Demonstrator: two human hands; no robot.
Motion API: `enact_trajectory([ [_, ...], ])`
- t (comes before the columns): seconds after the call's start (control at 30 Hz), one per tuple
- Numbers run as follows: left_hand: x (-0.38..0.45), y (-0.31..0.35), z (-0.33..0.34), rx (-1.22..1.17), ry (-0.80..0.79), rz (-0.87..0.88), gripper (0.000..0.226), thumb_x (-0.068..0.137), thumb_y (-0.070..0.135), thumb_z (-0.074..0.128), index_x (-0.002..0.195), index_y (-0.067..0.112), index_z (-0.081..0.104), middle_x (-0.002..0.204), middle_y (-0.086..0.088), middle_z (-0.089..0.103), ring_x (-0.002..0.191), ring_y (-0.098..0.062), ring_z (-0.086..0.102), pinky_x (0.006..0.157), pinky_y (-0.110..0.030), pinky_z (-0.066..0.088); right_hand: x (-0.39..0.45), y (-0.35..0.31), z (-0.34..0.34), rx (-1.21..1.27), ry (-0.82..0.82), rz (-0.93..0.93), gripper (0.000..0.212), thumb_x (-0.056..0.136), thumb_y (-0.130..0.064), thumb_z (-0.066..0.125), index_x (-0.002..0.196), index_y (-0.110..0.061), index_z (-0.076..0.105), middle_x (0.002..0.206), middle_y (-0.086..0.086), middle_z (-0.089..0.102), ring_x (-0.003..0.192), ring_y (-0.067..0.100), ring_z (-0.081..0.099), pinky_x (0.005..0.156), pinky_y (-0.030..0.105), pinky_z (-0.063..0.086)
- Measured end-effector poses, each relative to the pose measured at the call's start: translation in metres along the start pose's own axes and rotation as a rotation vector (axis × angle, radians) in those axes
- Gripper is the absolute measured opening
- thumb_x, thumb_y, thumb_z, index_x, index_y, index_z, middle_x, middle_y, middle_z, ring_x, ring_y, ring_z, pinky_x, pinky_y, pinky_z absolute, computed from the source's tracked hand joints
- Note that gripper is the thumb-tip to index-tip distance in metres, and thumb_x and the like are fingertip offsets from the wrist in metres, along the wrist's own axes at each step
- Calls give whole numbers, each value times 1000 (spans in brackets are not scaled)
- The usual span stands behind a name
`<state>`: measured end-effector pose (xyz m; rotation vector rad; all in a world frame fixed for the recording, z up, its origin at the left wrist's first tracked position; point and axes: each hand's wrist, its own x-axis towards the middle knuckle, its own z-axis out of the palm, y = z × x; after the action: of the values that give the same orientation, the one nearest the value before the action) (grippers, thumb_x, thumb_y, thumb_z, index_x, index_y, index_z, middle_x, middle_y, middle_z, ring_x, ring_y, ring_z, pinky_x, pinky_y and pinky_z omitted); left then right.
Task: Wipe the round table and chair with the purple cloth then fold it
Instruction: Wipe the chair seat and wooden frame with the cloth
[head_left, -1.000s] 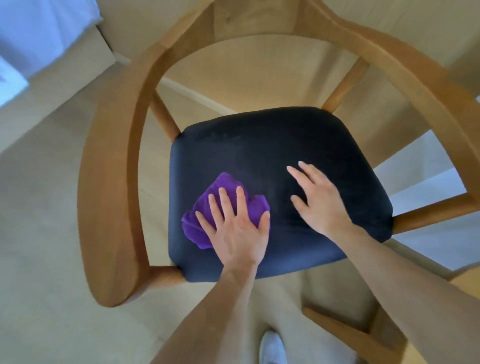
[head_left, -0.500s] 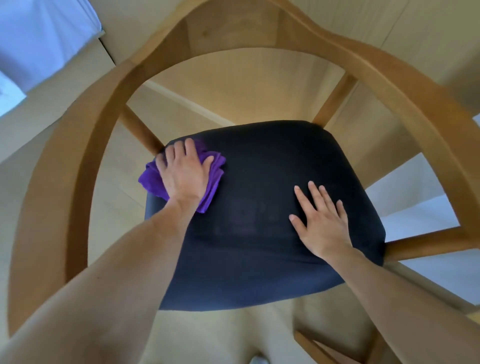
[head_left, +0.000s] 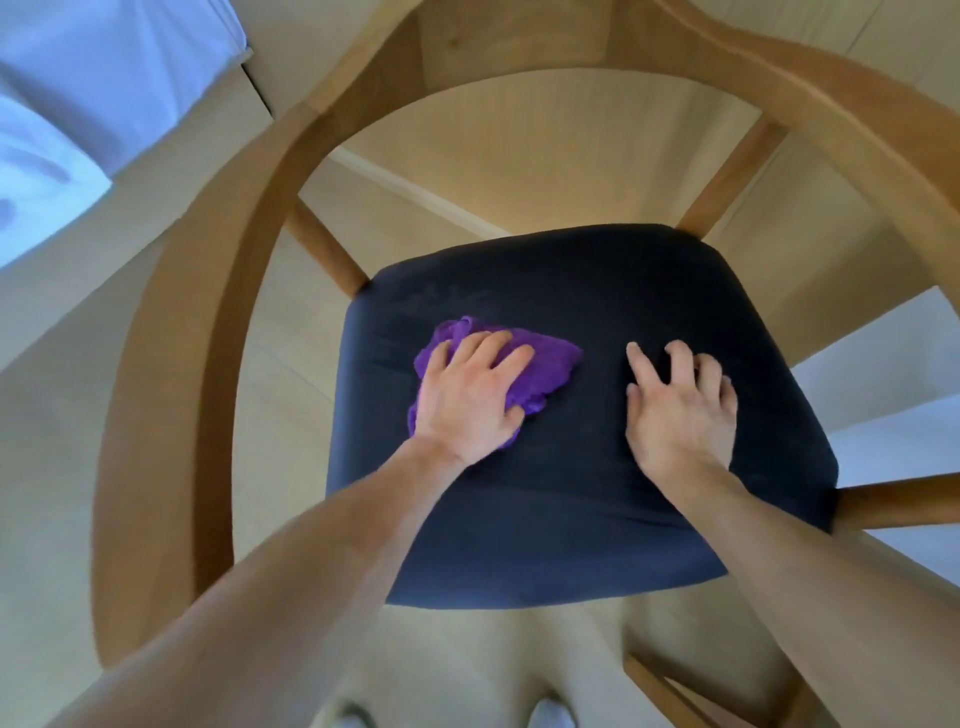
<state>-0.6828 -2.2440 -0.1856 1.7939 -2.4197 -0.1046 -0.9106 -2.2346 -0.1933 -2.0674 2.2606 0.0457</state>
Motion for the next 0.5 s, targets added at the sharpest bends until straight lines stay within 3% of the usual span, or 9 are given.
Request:
enact_trajectory([
  [0.13,53,-82,-18,-27,-40,-507,57,83,43,56,137,27,49,136,-9,54,126,-38,48,99,-57,44,2,8,-3,-42,-13,-56,53,100,-41,39,152,-34,29,149,6,31,129,33,34,105,51,41],
  [0.23,79,-83,-21,-162,-107,-785,57,86,48,48,139,27,44,135,-11,54,127,-41,45,99,-62,42,4,9,-4,-47,-29,-69,54,101,-41,38,153,-34,26,150,7,30,128,33,35,106,50,41],
  [0.33,82,-28,-17,-100,-118,-713,50,88,43,53,132,21,50,136,-11,53,129,-39,44,100,-61,40,4,9,-5,-43,-57,-70,54,102,-41,38,153,-33,26,150,8,30,127,35,35,106,50,41],
  [0.43,54,39,-7,-92,-90,-456,43,81,39,57,121,25,55,134,-5,53,129,-32,44,97,-55,42,5,8,-9,-34,-76,-60,54,101,-36,41,153,-35,27,150,6,30,125,34,34,105,49,42],
  [0.5,16,85,1,-94,-114,-302,50,77,39,60,126,28,56,143,-2,49,137,-30,39,104,-59,37,5,9,-12,0,-106,-31,59,98,-27,48,152,-38,27,150,3,28,125,32,33,99,45,47],
])
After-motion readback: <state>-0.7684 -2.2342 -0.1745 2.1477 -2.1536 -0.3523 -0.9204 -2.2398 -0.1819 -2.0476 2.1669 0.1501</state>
